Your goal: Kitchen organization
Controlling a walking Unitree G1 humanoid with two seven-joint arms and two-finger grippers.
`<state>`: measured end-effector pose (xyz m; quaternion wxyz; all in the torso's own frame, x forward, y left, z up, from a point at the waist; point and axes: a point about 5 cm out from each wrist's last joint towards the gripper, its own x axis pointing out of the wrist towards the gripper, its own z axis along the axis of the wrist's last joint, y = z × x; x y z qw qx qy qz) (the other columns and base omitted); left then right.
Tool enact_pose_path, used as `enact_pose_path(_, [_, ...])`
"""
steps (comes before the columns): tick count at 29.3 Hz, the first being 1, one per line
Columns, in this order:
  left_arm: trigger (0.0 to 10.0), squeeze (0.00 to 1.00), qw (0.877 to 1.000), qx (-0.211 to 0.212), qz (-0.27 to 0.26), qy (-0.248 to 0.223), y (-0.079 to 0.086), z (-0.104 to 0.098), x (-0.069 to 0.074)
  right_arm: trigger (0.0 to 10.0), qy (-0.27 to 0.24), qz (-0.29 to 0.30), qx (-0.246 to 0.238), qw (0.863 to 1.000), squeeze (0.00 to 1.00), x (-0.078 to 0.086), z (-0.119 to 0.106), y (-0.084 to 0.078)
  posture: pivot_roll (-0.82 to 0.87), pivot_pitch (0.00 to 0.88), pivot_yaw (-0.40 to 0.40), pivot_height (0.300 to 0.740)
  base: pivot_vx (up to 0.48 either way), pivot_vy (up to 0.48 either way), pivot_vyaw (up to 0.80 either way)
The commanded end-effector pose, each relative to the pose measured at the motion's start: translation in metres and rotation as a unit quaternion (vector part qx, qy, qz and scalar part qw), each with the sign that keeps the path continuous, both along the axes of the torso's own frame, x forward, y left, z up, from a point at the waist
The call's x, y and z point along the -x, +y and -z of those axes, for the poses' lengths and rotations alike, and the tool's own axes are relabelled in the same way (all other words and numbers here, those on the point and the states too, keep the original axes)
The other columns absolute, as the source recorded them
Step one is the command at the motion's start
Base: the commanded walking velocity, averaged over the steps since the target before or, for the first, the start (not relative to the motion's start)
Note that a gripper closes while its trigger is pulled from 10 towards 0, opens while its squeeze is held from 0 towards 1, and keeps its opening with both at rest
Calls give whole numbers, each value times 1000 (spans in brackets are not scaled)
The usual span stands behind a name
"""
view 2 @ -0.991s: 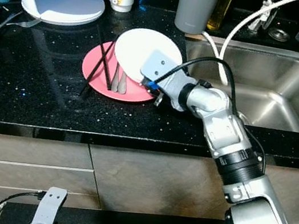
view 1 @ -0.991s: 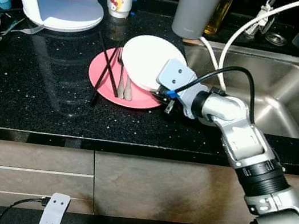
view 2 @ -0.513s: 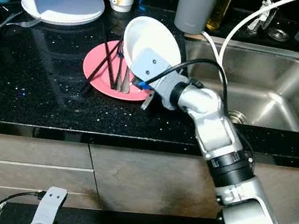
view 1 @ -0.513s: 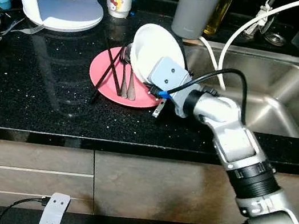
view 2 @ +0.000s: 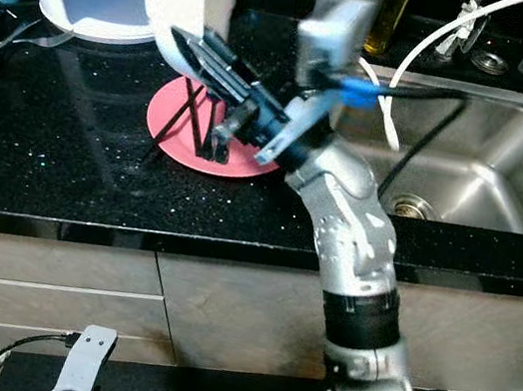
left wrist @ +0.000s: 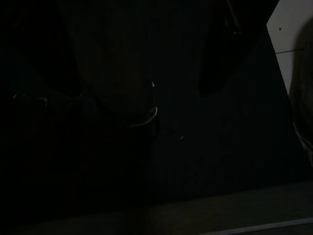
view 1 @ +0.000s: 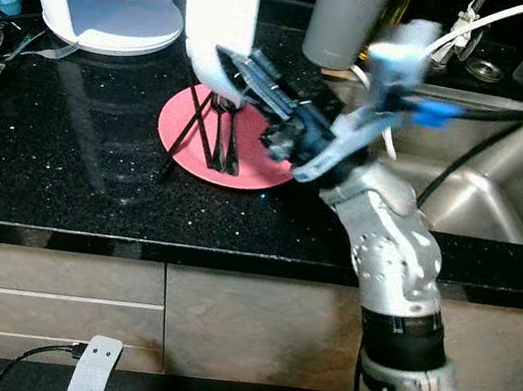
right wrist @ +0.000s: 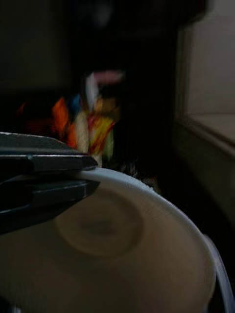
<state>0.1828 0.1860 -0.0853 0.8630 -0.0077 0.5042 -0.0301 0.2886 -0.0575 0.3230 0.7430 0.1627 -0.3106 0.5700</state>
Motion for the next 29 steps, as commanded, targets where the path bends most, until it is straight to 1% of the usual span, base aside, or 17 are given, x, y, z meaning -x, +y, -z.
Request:
enact_pose_path(1, [10000,0,1000,2,-1,9,0,3,7,4980,6,-20,-17,1000,0,5,1,-3,50,115,-29,740,0,0,0])
enact_pose_path(4, [10000,0,1000,3,-2,8,0,3,6,4980,10,-21,-18,1000,0,5,4,-3,50,115,-29,740,0,0,0])
enact_pose_path(5, [10000,0,1000,7,-2,6,0,3,6,10000,38,2,-9,999,0,1,16,-1,50,116,-27,740,0,0,0])
enact_pose_path(6, [10000,0,1000,7,-2,6,0,3,6,10000,38,2,-9,999,0,1,16,-1,50,116,-27,740,0,0,0])
enact_pose_path(7, [10000,0,1000,7,-2,4,0,3,6,10000,56,12,-11,998,0,-1,20,-2,47,115,-26,740,0,0,0])
enact_pose_path(9, [10000,0,1000,6,-1,4,0,3,6,10000,61,13,-14,998,0,-2,20,-3,47,115,-26,740,0,0,0])
enact_pose_path(11, [10000,0,1000,8,-3,7,0,3,6,10000,67,28,-15,997,0,-5,19,-8,46,115,-25,740,0,-351,0])
enact_pose_path(14, [10000,0,1000,9,-2,9,0,3,6,10000,70,35,-13,997,0,-7,18,-10,46,114,-26,740,0,-392,0])
enact_pose_path(22, [10000,0,1000,13,-4,17,-1,4,8,10000,84,82,-11,993,0,-17,15,-16,44,110,-28,740,0,-453,0])
enact_pose_path(25, [10000,0,1000,13,-4,17,-1,4,8,10000,85,86,-5,993,0,-17,17,-15,44,110,-28,740,0,-458,0])
enact_pose_path(29, [10000,0,1000,14,-4,19,-1,4,9,10000,83,85,8,993,0,-15,20,-9,43,103,-28,740,0,-458,0])
